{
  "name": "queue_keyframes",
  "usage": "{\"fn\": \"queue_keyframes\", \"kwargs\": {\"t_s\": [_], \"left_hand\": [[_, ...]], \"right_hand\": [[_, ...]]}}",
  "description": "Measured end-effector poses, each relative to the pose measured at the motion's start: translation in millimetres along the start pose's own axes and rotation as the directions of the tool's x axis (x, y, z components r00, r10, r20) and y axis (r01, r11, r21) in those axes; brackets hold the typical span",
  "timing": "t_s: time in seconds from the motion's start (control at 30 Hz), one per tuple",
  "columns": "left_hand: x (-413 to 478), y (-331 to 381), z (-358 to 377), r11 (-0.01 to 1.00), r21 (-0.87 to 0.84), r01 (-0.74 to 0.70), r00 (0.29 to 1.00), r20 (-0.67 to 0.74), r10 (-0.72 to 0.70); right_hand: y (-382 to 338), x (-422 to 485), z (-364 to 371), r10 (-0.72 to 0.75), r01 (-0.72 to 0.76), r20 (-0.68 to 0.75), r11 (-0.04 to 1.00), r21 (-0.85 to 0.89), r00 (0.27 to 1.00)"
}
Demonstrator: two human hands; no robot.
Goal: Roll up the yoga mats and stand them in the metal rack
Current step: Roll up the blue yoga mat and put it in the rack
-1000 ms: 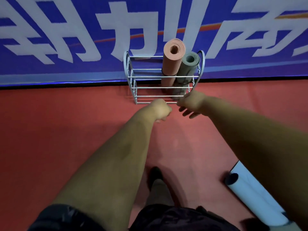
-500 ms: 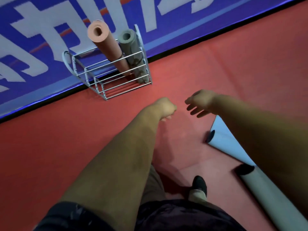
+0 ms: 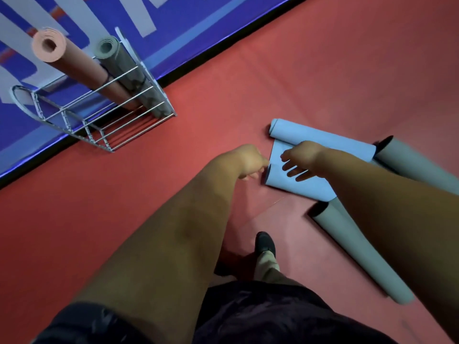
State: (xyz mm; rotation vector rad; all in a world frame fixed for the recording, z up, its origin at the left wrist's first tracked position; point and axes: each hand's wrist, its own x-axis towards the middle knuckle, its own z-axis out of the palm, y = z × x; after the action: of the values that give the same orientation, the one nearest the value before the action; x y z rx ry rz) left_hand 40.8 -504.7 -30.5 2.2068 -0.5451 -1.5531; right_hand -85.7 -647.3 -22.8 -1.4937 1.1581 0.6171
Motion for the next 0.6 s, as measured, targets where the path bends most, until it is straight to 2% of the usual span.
{"fn": "queue_keyframes", "kwargs": {"t_s": [0.2,0.4,0.6], "left_hand": [[-2,-31,30,0.999,-0.015,0.042,0.999,-0.003,-0.042],[-13,-104,73,0.994,-0.077,0.074,0.997,0.034,-0.072],[-32,-162,109,0.992,-0.082,0.092,0.995,0.050,-0.088]], "right_hand": [[40,-3,37,0.028,-0.028,0.022,0.999,-0.038,0.999],[96,-14,94,0.070,-0.071,-0.007,0.989,-0.134,0.998],[129,-30,136,-0.034,0.032,-0.162,0.999,-0.012,0.986]]}}
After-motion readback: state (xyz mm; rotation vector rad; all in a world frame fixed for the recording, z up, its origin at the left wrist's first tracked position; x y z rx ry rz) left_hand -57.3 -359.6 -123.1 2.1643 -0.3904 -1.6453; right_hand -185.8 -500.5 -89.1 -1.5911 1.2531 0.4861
